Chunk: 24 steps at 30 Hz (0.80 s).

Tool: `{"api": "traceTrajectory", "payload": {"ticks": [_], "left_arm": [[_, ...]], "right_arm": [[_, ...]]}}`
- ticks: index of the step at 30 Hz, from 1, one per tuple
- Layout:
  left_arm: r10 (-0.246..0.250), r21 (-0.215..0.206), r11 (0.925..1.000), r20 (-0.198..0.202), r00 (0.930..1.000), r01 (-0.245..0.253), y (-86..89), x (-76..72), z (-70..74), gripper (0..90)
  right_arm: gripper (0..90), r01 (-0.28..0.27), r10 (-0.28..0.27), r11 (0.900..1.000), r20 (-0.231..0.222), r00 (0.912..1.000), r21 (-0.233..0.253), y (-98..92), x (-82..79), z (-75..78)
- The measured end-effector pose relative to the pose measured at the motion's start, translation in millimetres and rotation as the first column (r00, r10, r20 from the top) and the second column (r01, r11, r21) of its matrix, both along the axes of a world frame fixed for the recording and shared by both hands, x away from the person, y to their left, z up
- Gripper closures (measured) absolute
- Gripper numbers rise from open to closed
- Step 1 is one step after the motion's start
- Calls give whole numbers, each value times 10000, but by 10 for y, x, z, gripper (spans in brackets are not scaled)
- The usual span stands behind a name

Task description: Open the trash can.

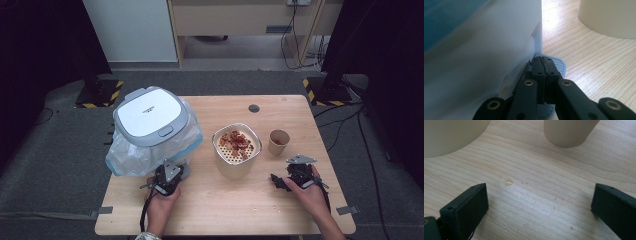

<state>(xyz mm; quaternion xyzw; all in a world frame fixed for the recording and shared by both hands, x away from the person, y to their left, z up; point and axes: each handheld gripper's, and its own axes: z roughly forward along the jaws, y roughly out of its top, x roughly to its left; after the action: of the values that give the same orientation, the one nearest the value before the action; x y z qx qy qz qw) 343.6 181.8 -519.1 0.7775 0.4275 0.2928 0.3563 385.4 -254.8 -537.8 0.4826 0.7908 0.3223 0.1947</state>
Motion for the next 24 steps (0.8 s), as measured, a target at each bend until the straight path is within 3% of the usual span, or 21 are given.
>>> {"api": "traceTrajectory", "payload": {"ticks": [24], "left_arm": [[125, 407, 9991, -178, 9998, -118, -52, 12, -116, 882]], "right_arm": [[53, -85, 86, 10000, 166, 9998, -43, -19, -3, 41]]}}
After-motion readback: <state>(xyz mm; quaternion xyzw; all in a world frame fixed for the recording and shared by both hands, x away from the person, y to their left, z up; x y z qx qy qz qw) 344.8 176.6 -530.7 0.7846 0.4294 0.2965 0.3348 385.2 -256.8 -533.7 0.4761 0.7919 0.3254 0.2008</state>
